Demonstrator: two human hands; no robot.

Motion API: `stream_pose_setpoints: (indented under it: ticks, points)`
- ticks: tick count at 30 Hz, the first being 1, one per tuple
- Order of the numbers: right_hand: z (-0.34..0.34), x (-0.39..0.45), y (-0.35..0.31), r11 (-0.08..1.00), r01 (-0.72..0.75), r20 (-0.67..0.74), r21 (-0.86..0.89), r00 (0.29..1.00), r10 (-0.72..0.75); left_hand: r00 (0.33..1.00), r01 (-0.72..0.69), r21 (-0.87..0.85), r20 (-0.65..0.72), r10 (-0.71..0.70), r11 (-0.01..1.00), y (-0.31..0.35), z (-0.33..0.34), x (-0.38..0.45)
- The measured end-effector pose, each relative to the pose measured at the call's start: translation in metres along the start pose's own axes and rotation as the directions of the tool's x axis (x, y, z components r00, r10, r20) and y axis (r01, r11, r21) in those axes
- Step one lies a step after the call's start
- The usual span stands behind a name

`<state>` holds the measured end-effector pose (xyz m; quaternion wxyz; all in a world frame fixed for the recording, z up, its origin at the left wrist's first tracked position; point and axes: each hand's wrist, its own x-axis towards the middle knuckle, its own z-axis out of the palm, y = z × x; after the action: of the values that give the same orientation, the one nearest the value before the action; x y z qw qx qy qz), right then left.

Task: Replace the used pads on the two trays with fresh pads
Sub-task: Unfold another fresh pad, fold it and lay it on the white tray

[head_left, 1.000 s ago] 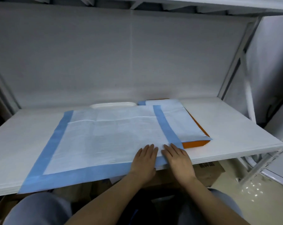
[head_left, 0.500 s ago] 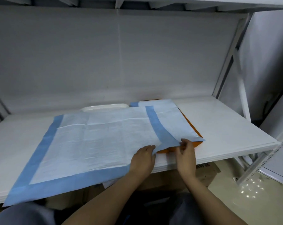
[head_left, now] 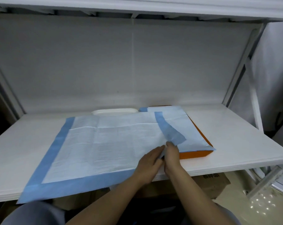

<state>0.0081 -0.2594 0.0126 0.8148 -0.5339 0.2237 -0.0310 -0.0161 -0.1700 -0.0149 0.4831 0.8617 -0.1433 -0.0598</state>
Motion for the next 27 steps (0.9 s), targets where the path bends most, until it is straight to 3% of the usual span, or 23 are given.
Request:
stream_pose_setpoints:
  ticks: [1,3,5,10,13,16,19,22,24,25,27]
  points:
    - [0.003,-0.002,-0.002,1.000,0.017,0.035,0.001,0.999,-0.017,0.998,0.064,-0.220,-0.012,-0.068,0.973,0.007,-0.008,-0.001]
    - [0.009,-0.011,-0.008,0.998,0.054,0.110,-0.020,0.993,-0.051,0.976,0.148,-0.567,-0.047,-0.211,0.810,0.027,-0.024,0.002]
    - [0.022,-0.014,-0.007,0.987,0.130,0.182,-0.095,0.977,-0.111,0.955,0.165,-0.654,-0.079,-0.284,0.738,0.041,-0.044,0.011]
    - [0.062,-0.029,-0.003,0.892,0.371,0.300,-0.260,0.909,-0.290,0.948,0.286,-0.603,0.064,-0.312,0.745,0.060,-0.104,0.035]
    - [0.082,-0.033,0.005,0.854,0.424,0.349,-0.301,0.883,-0.315,0.910,0.388,-0.547,0.099,-0.403,0.742,0.065,-0.139,0.046]
    - [0.098,-0.042,0.009,0.787,0.470,0.432,-0.399,0.854,-0.291,0.865,0.483,-0.560,0.187,-0.465,0.673,0.065,-0.177,0.049]
    - [0.115,-0.051,0.020,0.567,0.615,0.609,-0.548,0.758,-0.234,0.846,0.507,-0.523,0.153,-0.510,0.685,0.053,-0.215,0.045]
    - [0.135,-0.058,0.036,0.413,0.740,0.712,-0.530,0.653,-0.257,0.837,0.521,-0.325,0.017,-0.546,0.789,0.035,-0.249,0.033]
    - [0.142,-0.072,0.036,0.246,0.845,0.785,-0.474,0.532,-0.316,0.849,0.506,-0.181,-0.064,-0.524,0.843,0.023,-0.263,0.023]
    - [0.148,-0.080,0.038,0.195,0.877,0.812,-0.439,0.480,-0.331,0.856,0.490,-0.157,-0.101,-0.507,0.857,0.015,-0.272,0.018]
    - [0.159,-0.088,0.043,0.067,0.895,0.852,-0.441,0.441,-0.284,0.864,0.457,-0.161,-0.155,-0.479,0.875,-0.001,-0.286,0.005]
